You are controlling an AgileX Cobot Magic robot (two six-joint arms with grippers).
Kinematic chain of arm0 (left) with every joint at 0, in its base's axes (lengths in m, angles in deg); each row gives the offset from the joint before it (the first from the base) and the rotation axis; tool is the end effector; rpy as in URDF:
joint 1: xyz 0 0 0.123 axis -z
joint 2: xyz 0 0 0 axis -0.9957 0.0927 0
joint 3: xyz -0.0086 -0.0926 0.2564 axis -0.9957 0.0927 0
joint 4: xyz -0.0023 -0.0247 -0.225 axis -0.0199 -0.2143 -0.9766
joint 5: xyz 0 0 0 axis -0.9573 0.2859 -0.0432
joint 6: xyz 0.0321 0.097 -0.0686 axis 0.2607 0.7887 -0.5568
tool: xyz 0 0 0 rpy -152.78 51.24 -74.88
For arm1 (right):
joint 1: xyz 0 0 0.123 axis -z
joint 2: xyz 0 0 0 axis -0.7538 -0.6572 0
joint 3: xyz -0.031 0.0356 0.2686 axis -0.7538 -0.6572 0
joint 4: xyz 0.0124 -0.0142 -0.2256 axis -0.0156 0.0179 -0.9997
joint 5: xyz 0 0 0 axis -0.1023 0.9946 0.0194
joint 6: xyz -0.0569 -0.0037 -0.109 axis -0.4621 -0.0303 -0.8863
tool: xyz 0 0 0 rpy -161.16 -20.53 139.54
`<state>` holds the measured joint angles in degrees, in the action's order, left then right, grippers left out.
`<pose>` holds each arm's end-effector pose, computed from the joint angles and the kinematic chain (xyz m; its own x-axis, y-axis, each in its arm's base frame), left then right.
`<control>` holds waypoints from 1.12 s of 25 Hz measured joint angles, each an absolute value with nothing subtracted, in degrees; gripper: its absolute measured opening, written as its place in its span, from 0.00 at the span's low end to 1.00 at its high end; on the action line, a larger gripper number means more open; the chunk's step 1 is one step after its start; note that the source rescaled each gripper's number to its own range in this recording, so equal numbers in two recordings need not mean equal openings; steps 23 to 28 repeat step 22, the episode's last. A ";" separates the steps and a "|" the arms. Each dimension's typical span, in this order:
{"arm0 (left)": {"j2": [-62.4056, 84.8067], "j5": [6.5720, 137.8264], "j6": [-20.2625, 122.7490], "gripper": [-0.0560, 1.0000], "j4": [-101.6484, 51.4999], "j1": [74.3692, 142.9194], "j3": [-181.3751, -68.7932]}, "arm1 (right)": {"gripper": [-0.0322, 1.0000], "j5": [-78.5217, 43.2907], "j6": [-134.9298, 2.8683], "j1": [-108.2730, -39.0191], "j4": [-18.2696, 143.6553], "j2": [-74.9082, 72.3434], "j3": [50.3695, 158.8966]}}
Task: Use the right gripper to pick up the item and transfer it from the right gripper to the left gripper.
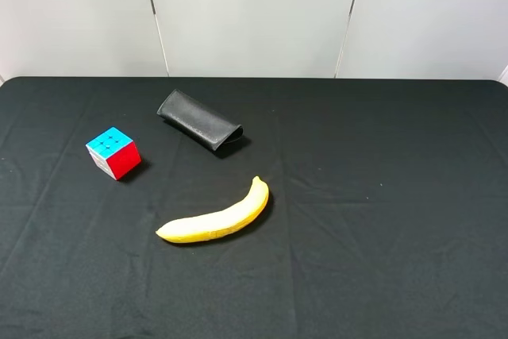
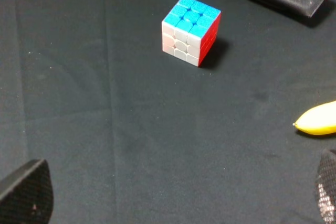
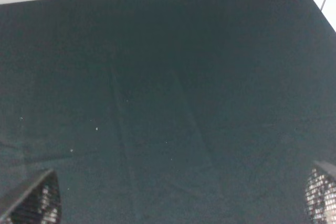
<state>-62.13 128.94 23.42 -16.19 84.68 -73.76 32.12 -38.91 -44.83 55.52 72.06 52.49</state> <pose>0.0135 -0.0087 0.2490 -0.4499 0.0690 -0.8904 0.0938 0.9951 0.0298 0.0159 0.0003 0.2509 -0.4263 0.1113 -0.8977 0.0963 0.9923 0.0773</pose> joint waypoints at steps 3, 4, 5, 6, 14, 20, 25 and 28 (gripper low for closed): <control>-62.13 128.87 23.73 1.00 -16.18 84.68 -73.76 | 1.00 32.12 -38.91 -44.83 55.52 72.06 52.49; -62.13 128.88 23.73 1.00 -16.18 84.68 -73.76 | 1.00 32.12 -38.91 -44.83 55.52 72.06 52.49; -62.13 128.88 23.73 1.00 -16.18 84.68 -73.76 | 1.00 32.12 -38.91 -44.83 55.52 72.06 52.49; -62.13 128.88 23.77 1.00 -16.18 84.68 -73.76 | 1.00 32.12 -38.91 -44.83 55.52 72.06 52.49; -62.13 128.81 23.99 1.00 -16.13 84.68 -73.76 | 1.00 32.12 -38.91 -44.83 55.52 72.06 52.49; -62.13 128.80 24.07 1.00 -16.13 84.68 -73.76 | 1.00 32.12 -38.91 -44.83 55.52 72.06 52.49; -62.13 128.80 24.12 1.00 -16.13 84.68 -73.76 | 1.00 32.12 -38.91 -44.83 55.52 72.06 52.49; -62.13 128.80 24.12 1.00 -16.13 84.68 -73.76 | 1.00 32.12 -38.91 -44.83 55.52 72.06 52.49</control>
